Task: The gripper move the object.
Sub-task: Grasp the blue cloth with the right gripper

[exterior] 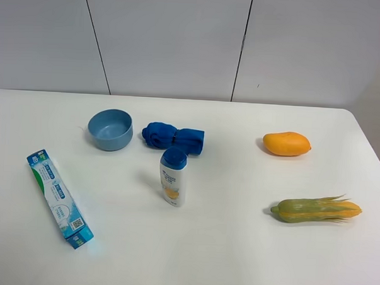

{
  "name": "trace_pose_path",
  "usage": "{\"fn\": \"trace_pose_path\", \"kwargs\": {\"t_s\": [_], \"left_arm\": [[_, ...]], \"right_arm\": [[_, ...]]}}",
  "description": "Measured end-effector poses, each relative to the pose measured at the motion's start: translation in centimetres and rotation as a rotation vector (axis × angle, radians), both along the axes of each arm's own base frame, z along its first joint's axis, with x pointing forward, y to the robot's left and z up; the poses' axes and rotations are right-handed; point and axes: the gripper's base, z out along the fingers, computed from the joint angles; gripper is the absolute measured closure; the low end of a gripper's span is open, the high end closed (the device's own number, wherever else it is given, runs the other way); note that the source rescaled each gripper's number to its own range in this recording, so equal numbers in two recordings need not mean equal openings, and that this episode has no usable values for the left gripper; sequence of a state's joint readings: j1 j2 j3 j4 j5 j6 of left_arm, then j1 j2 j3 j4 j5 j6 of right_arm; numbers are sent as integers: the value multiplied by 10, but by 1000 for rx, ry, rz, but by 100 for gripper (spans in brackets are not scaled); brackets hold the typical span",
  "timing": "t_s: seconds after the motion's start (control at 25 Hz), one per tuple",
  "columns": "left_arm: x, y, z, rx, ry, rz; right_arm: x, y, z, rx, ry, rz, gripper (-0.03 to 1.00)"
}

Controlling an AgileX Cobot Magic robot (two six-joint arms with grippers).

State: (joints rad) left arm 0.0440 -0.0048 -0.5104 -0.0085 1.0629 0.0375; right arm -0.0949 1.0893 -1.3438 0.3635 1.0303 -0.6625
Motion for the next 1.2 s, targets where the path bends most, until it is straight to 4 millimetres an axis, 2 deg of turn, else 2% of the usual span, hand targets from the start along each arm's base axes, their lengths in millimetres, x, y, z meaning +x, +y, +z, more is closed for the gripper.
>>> {"fn": "trace_pose_path", "kwargs": {"t_s": [0.2,0.32,0.48,0.68,0.72,0.84,0.96,1.0,1.2], "left_arm": [[0,0,0,0,0,0],[0,0,0,0,0,0],[0,0,0,0,0,0],[0,0,0,0,0,0],[0,0,0,0,0,0],[0,0,0,0,0,0],[0,0,0,0,0,0],[0,0,0,0,0,0],[0,0,0,0,0,0]], "right_arm": [[61,-1,-19,-32,42,108,16],[89,-2,-35,-51,74,149,16],[116,-1,-60,-58,116,221,16],[136,3,-80,-76,126,266,16],[141,8,-85,-81,124,280,16],[153,36,-97,-97,102,336,16],[164,78,-111,-131,62,412,17],[168,109,-125,-161,52,472,17],[171,172,-167,-202,65,593,17]]}}
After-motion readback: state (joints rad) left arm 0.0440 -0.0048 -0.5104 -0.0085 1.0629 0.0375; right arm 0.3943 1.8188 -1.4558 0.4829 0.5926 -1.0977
